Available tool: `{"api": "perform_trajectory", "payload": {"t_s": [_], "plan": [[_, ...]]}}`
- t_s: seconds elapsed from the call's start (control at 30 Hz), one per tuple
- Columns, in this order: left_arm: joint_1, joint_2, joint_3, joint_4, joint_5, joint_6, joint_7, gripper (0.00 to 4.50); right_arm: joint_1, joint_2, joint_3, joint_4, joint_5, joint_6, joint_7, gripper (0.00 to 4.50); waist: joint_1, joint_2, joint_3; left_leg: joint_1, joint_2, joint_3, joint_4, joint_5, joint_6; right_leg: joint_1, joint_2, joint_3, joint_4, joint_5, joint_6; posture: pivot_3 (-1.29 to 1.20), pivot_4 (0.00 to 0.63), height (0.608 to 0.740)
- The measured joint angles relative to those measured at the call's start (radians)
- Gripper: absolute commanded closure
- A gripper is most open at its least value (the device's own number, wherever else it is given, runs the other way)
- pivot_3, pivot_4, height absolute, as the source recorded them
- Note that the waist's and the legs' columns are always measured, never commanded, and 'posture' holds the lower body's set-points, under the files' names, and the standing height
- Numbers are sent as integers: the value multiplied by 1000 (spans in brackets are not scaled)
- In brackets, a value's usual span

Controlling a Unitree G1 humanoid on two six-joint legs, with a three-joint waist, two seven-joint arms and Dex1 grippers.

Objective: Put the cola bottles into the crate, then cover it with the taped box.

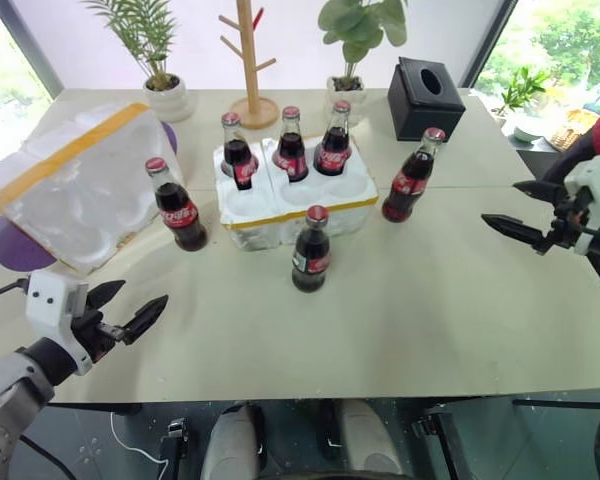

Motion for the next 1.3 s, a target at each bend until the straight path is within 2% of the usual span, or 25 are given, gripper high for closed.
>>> {"api": "perform_trajectory", "payload": {"t_s": [0.4, 0.6, 0.83, 1.03, 1.3], "plan": [[-17, 1, -13, 4, 11, -2, 10, 39, 0, 2, 2, 3, -9, -31, -3, 0, 1, 0, 0, 0, 0, 0, 0, 0, 0, 1, 0, 0, 0, 0, 0, 0, 150, 740], [-130, 2, -42, 45, 12, 0, 32, 39, -5, 1, 24, -23, 9, 33, 21, 0, 4, 0, 0, 0, 0, 0, 1, 0, 0, 1, 0, 0, 1, 0, 0, 0, 150, 740], [-361, 70, -130, 214, 82, -44, 19, 39, 22, -89, -34, -370, 229, 357, 97, 0, 5, 1, -1, 0, 0, -1, 0, 0, -1, 1, 1, -1, 1, 1, 1, 0, 150, 740], [-545, 80, -246, 402, 159, -106, -17, 39, 130, -125, -126, -650, 475, 622, 128, 0, 7, 0, -1, 0, 0, -1, 1, 0, -1, 1, 0, -1, 1, 1, 1, 0, 150, 740], [-684, 40, -366, 610, 252, -216, -72, 39, 142, -134, -167, -787, 591, 713, 54, 0, 5, 0, -1, 0, 0, -1, 1, 0, 0, 1, 0, -1, 1, 2, 3, 0, 150, 740]]}}
